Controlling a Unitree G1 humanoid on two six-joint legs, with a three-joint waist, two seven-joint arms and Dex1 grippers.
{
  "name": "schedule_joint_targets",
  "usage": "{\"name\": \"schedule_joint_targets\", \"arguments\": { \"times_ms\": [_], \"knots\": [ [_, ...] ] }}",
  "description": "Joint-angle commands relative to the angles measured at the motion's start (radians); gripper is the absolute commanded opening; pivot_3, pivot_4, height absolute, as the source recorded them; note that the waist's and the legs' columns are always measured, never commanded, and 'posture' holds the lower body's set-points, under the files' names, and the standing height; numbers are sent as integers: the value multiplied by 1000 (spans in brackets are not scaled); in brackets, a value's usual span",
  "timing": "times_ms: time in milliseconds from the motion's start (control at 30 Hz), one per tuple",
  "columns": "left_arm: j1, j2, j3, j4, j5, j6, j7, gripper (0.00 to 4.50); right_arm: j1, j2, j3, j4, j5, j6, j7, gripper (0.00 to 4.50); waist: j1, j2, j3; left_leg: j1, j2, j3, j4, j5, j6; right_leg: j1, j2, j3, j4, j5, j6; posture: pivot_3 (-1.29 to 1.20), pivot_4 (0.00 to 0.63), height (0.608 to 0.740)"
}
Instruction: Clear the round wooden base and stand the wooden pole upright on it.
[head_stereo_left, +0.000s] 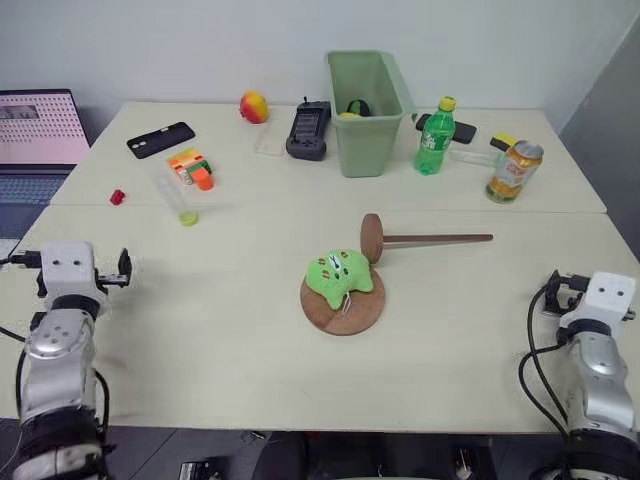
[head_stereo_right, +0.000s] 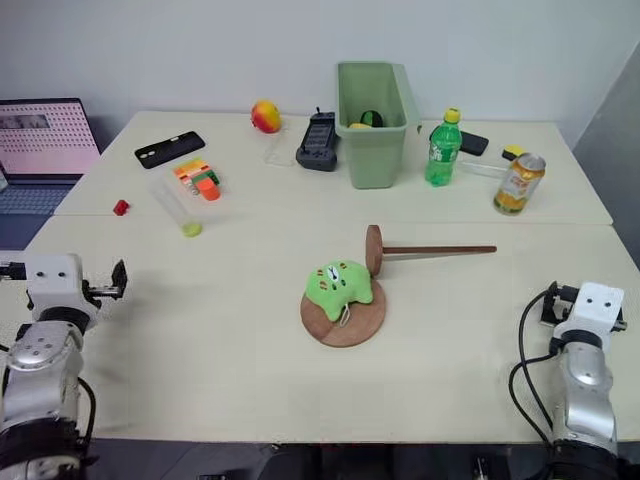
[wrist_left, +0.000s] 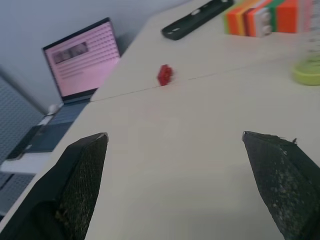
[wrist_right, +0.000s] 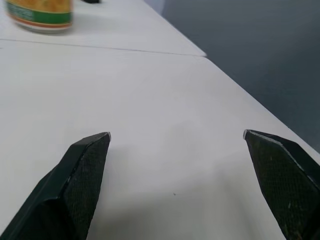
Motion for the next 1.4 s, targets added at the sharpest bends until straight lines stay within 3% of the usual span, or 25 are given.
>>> {"name": "schedule_joint_targets", "arguments": {
  "times_ms": [33, 200, 333, 400, 633, 933, 967, 1400],
  "knots": [
    [0, 92, -41, -216, -140, 164, -217, 4500, 24, -62, 29, -162, 102, 86, 172, 4471, 2, 0, 0, 0, 0, -1, 0, 0, 0, 1, 0, -1, 0, 0, 0, 0, 150, 740],
    [-173, 218, -196, -392, -389, 481, -519, 4500, 82, -212, 88, -407, 378, 297, 510, 4471, 4, 1, 1, 4, -1, -2, 0, 0, 0, 5, 3, -2, -1, 0, 0, 0, 150, 740],
    [-397, 167, -339, -341, -430, 587, -623, 4500, 108, -282, 122, -523, 489, 375, 633, 4471, 2, 1, 1, 7, -2, -3, 1, 0, 1, 11, 6, -3, -3, 0, 0, 0, 150, 740],
    [-482, 158, -438, -301, -374, 606, -664, 4500, 116, -298, 140, -568, 513, 398, 654, 4471, 2, 1, 1, 9, -3, -3, 1, 0, 1, 13, 7, -3, -4, 0, 0, 0, 150, 740],
    [-653, 32, -694, -112, -194, 454, -856, 4500, 179, -271, 196, -745, 542, 442, 596, 4471, -1, 0, 2, 9, -2, -3, 0, -1, 1, 12, 13, -2, -4, 0, 0, 0, 150, 740],
    [-705, -143, -763, 178, 14, 150, -870, 4500, 255, -218, 249, -801, 448, 416, 501, 4471, 1, -1, 2, 9, -3, -3, 1, -1, 1, 12, 13, -1, -4, 0, 0, 0, 150, 740],
    [-708, -148, -759, 190, 19, 138, -881, 4123, 259, -216, 249, -800, 441, 412, 499, 4500, 0, -1, 2, 8, -2, -3, 1, -1, 1, 11, 13, -1, -4, 0, 0, 0, 150, 740],
    [-684, -169, -729, 164, 43, 129, -911, 1783, 219, -214, 256, -785, 443, 416, 508, 4500, 2, -1, 2, 8, -2, -3, 1, -1, 1, 11, 13, -1, -4, 0, 0, 0, 150, 740]
  ]
}}
